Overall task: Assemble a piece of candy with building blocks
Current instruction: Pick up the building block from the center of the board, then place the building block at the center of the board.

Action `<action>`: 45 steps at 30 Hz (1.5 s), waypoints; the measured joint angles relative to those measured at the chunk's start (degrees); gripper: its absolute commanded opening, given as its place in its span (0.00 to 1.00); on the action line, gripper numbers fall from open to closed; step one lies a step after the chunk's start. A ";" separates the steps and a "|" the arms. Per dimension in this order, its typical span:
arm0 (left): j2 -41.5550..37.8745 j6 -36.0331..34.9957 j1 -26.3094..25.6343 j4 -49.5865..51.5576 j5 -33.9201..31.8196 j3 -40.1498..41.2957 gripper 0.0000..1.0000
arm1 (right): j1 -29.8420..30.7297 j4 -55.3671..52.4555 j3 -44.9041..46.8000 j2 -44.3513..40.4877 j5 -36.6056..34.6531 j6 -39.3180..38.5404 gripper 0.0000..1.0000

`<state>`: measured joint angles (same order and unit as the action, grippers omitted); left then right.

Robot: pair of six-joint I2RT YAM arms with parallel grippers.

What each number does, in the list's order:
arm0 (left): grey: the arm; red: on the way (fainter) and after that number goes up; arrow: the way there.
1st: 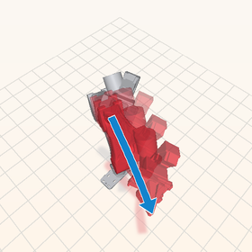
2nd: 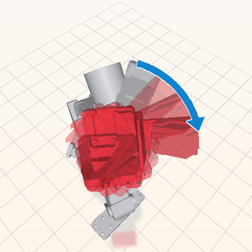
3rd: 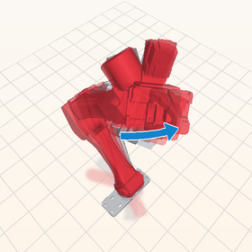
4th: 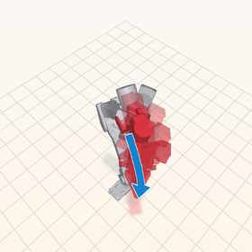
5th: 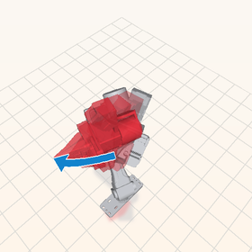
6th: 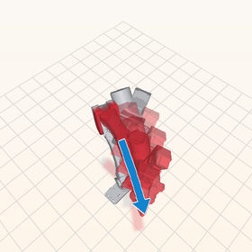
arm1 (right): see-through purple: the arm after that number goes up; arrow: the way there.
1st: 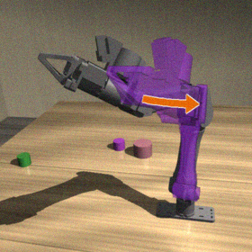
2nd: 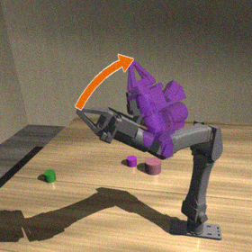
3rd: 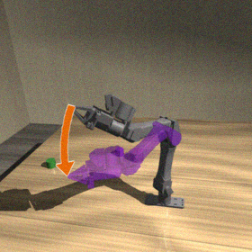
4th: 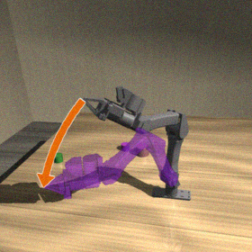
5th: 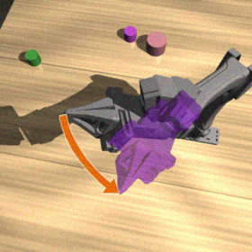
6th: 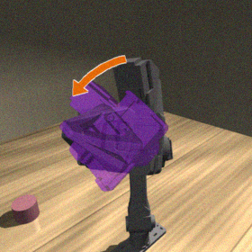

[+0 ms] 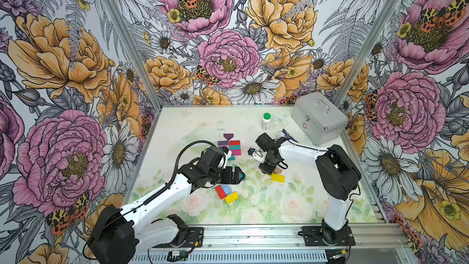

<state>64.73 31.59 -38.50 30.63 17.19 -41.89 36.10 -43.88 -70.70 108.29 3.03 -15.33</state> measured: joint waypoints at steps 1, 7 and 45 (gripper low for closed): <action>0.15 0.00 0.00 0.00 -0.02 0.00 0.99 | 0.00 0.00 0.00 0.00 -0.20 -0.11 0.32; 0.50 -0.24 0.94 0.00 0.02 0.00 0.99 | -0.48 -0.26 -0.46 0.02 -1.05 -0.85 0.28; 0.02 -0.57 3.17 0.02 0.20 -0.11 0.99 | -7.69 -1.75 -14.64 9.77 -1.77 -20.09 0.58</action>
<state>64.75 31.03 -35.33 30.65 17.39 -42.00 28.40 -45.63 -85.34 118.06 1.26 -35.42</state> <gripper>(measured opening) 0.986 0.506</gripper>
